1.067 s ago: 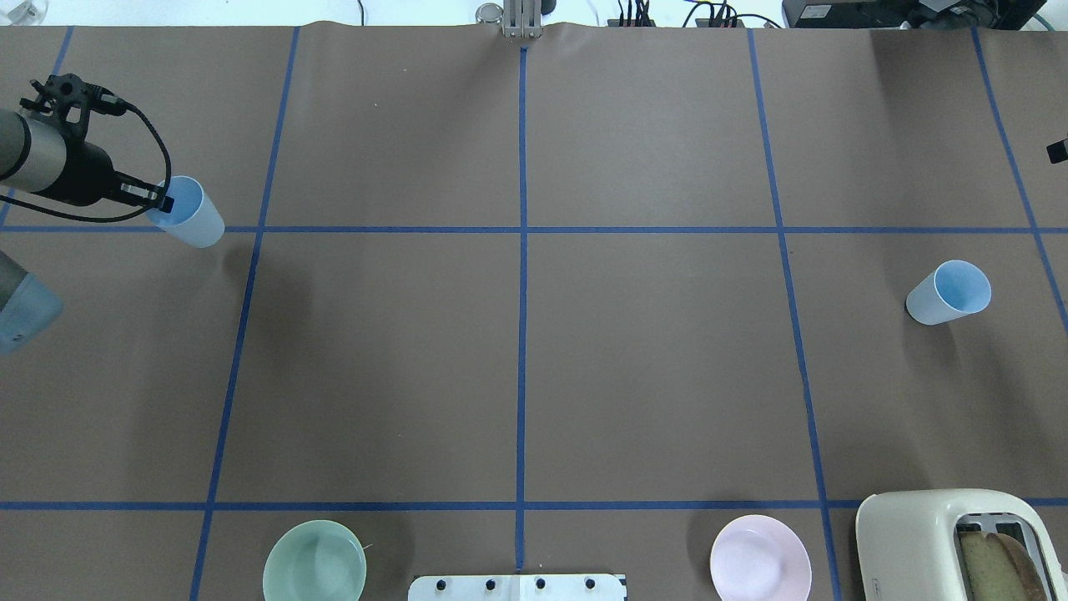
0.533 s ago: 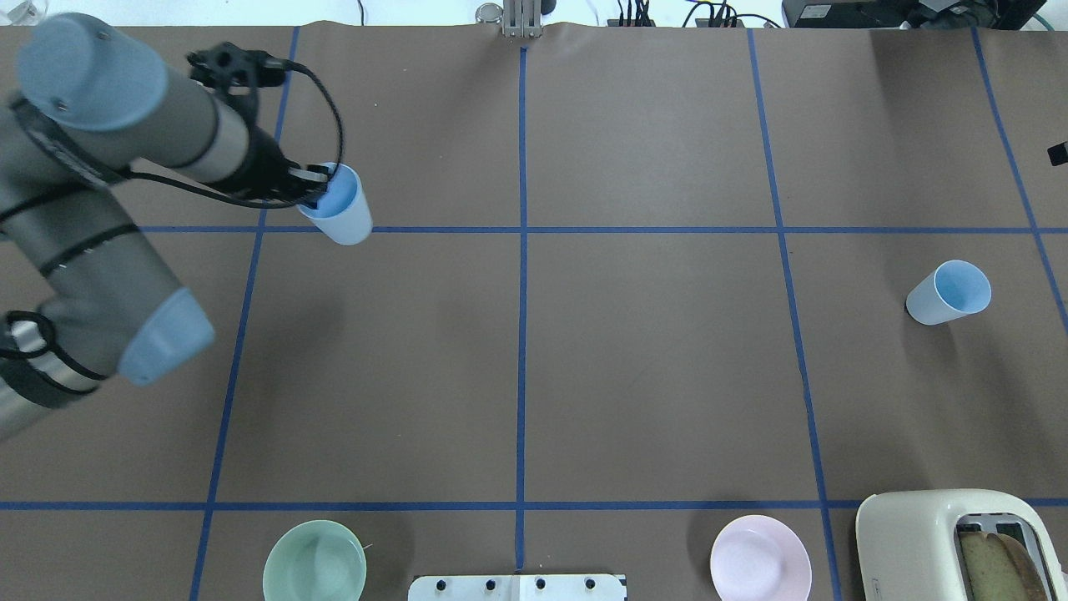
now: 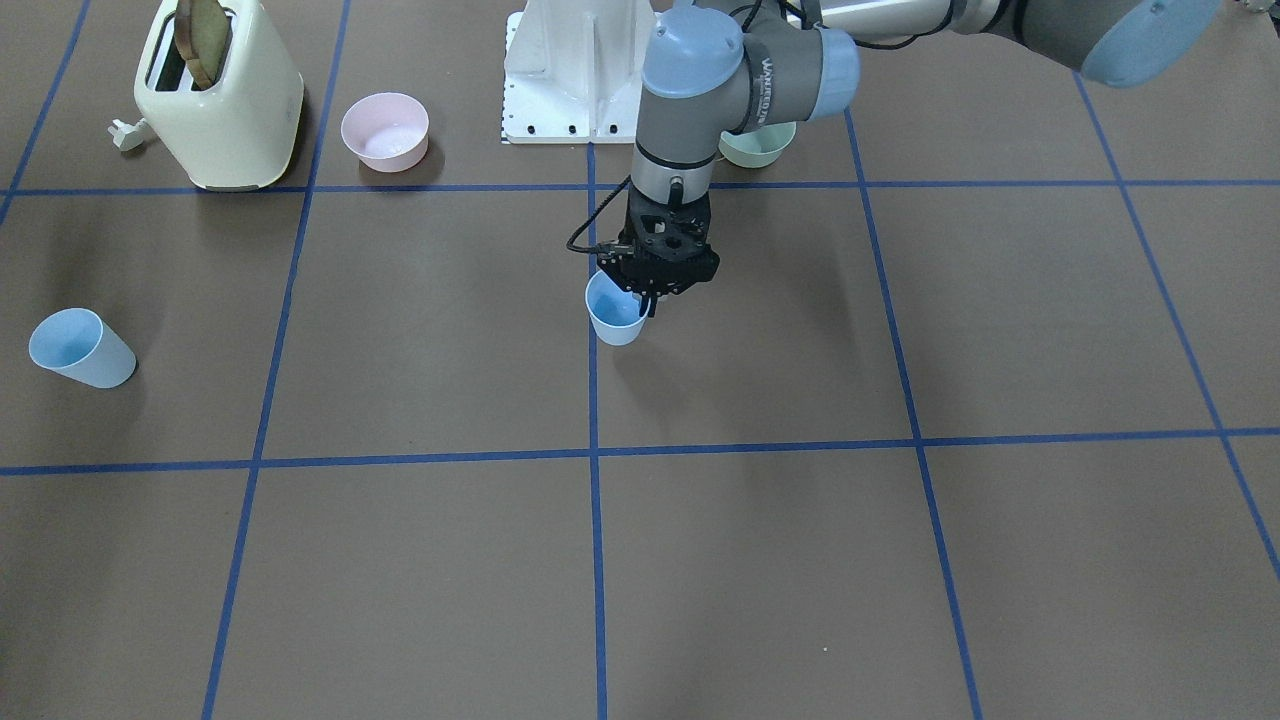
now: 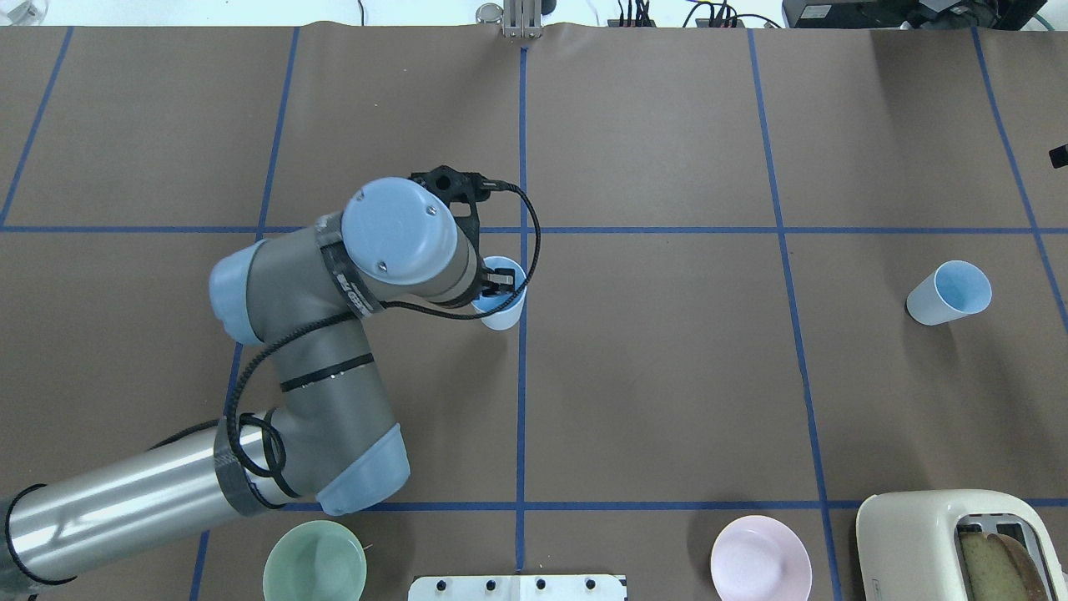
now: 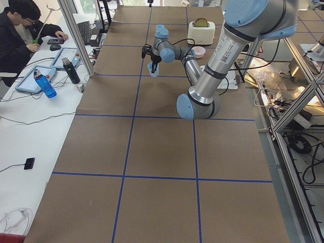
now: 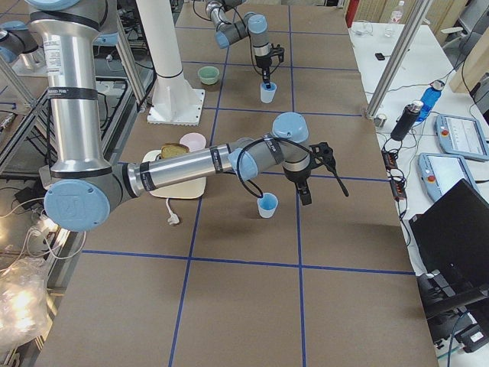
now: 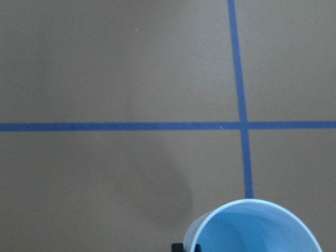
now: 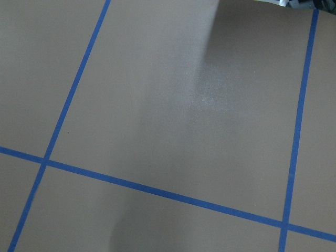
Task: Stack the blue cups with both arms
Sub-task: 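Carry the light-blue cup with the left gripper to the table center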
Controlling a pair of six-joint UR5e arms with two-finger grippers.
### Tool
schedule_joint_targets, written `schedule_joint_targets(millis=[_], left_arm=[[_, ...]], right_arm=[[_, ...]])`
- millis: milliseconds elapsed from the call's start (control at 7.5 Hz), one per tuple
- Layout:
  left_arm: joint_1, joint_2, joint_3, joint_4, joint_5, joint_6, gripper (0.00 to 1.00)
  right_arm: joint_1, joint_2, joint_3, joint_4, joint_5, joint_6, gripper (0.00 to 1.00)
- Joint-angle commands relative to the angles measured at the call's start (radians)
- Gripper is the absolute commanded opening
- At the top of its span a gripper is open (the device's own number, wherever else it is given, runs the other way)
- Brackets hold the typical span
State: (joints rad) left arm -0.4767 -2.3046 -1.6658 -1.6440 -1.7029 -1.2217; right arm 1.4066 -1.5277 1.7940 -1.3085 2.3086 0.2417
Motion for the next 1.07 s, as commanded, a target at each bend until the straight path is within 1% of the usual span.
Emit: schedule_joint_targets(millis=[0,267,400,533,667,800,933], left_arm=[[0.046,-0.003,0.024,-0.026,0.022,-0.004,0.00],[0.049,-0.001,0.060,-0.081,0.029,-0.002,0.00],[0.049,-0.001,0.063,-0.088,0.029,-0.002,0.00],[0.052,-0.001,0.063,-0.088,0.029,-0.001,0.12],[0.052,0.001,0.063,-0.088,0.029,0.004,0.40],[0.052,0.001,0.060,-0.088,0.029,0.007,0.98],[0.047,0.002,0.034,-0.085,0.032,0.008,0.99]], right_arm=[[0.000,-0.002,0.001,0.000,0.000,0.002,1.00],[0.000,0.000,-0.001,0.000,0.000,-0.001,1.00],[0.000,0.000,-0.002,0.000,-0.002,-0.002,1.00],[0.000,0.000,-0.002,0.000,-0.002,-0.002,1.00],[0.000,0.000,-0.002,0.000,-0.002,-0.002,1.00],[0.000,0.000,-0.002,0.000,-0.002,-0.002,1.00],[0.000,0.000,-0.001,0.000,-0.002,-0.002,1.00]])
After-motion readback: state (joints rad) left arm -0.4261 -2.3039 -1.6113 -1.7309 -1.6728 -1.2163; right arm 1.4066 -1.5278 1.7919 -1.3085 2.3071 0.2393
